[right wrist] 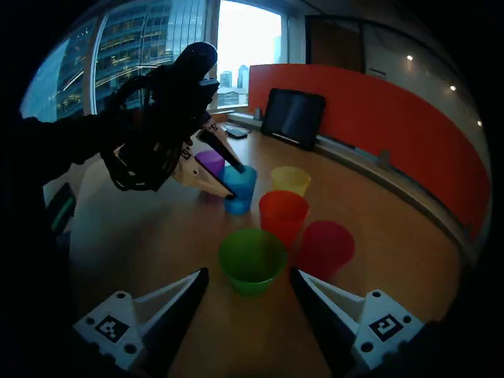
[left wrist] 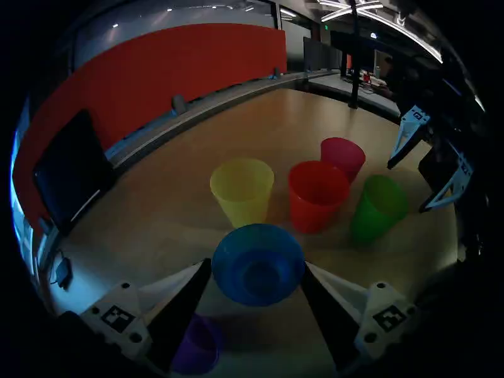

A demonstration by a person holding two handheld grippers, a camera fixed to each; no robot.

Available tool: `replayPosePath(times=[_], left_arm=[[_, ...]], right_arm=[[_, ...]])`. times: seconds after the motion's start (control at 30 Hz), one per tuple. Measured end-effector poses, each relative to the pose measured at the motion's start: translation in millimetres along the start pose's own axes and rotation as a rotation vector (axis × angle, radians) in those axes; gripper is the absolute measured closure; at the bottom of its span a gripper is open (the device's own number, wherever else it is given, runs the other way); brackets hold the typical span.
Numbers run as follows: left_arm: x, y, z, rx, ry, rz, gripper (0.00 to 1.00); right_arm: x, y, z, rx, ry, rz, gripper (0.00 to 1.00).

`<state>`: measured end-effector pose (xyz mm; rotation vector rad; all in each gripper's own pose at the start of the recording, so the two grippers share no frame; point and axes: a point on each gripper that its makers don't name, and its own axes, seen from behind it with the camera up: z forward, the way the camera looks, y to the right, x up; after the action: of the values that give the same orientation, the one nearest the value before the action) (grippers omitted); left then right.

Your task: Pour water

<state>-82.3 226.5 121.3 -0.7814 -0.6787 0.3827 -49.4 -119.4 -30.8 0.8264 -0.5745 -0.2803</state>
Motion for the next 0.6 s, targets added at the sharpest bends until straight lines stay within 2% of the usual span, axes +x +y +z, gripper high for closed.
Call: replayPosePath(times=[0.2, 0.6], left_arm=[[0.6, 1.1, 2.1, -0.006, 0.011, -0.007, 0.11], [4.5, -2.3, -6.9, 0.005, 0.042, -0.034, 0.12]], right_arm=[[1.9, -0.2, -0.2, 0.001, 0.002, 0.0, 0.01], [-1.4, 0.2, 6.6, 0.0, -0.004, -0.001, 0.01]])
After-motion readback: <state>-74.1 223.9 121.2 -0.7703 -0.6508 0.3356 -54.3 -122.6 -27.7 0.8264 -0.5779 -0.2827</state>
